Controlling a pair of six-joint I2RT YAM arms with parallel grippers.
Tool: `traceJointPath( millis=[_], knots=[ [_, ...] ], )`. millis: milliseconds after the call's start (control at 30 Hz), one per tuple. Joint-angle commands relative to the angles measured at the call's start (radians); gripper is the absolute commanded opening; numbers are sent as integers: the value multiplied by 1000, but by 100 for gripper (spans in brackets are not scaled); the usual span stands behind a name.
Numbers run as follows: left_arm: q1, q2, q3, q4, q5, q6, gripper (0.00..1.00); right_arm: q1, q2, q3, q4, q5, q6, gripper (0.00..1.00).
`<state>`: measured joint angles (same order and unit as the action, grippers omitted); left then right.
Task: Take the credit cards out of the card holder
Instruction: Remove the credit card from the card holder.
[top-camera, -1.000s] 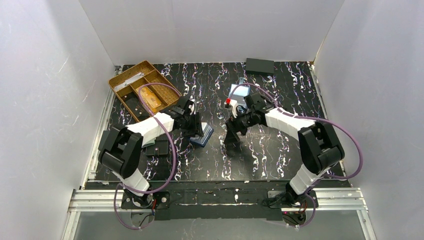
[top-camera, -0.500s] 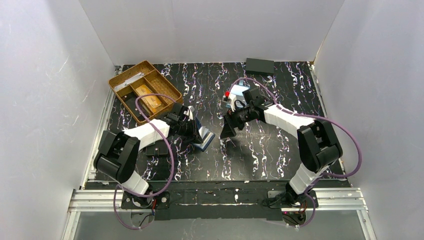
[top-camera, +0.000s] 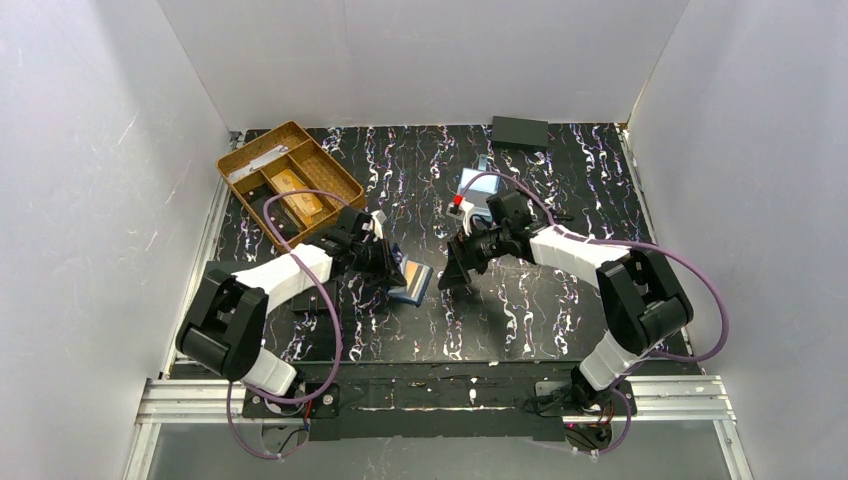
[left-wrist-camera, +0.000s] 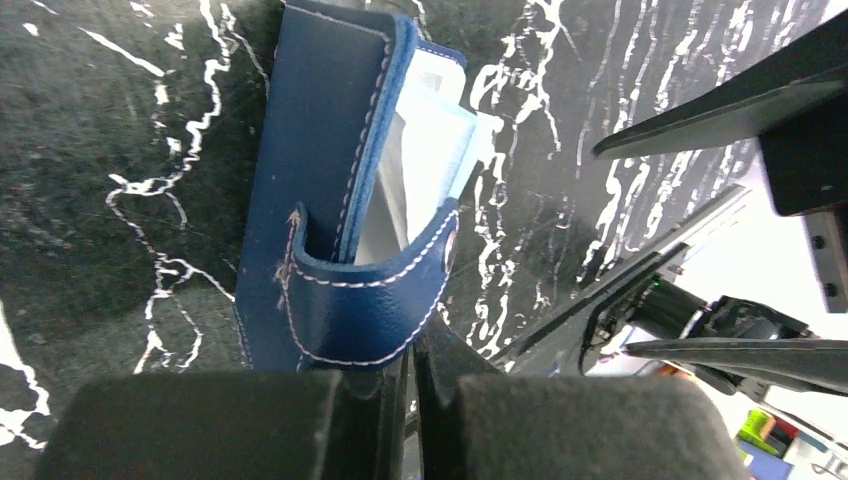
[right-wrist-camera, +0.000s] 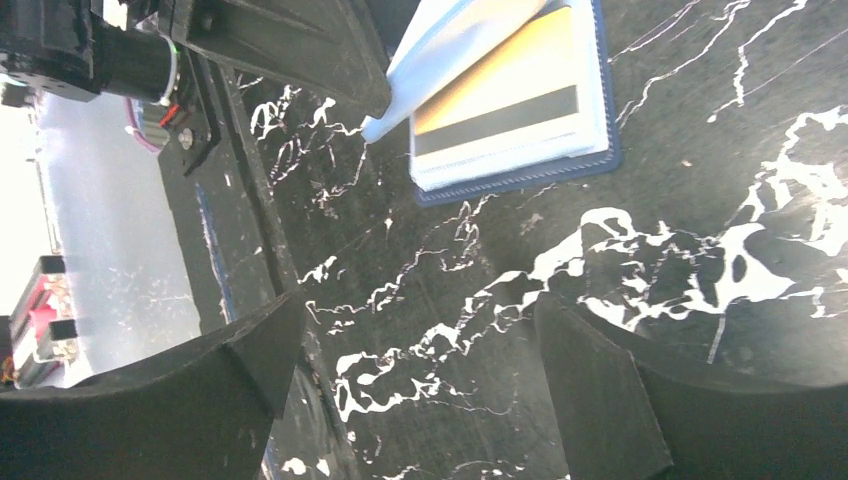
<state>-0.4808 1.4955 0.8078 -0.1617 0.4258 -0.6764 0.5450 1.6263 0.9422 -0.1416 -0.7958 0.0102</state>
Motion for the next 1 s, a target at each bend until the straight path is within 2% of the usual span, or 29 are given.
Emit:
traceJointPath(
  millis=[0, 167, 267, 433, 533, 733, 967],
  knots=[
    [-1, -71, -44, 65, 111, -71, 0, 10, -65, -51, 169, -23, 112, 93],
    [-1, -131, -160, 155, 138, -165, 0, 10, -88, -95, 246, -13, 168, 90],
    [2, -183, -217, 122, 80, -188, 0, 18, -70, -105, 293, -19, 204, 76],
    [23, -269, -246, -21, -59, -178, 0, 76, 14, -30, 261, -40, 194, 42],
    [40, -309, -248, -56, -89, -172, 0, 129, 72, 45, 210, -34, 173, 30],
    [75, -336, -247, -43, -31, -182, 0, 230, 203, 202, 63, 73, 139, 24],
    [124, -352, -263, -49, 10, -188, 0, 269, 353, 302, 69, 128, 207, 20]
  ],
)
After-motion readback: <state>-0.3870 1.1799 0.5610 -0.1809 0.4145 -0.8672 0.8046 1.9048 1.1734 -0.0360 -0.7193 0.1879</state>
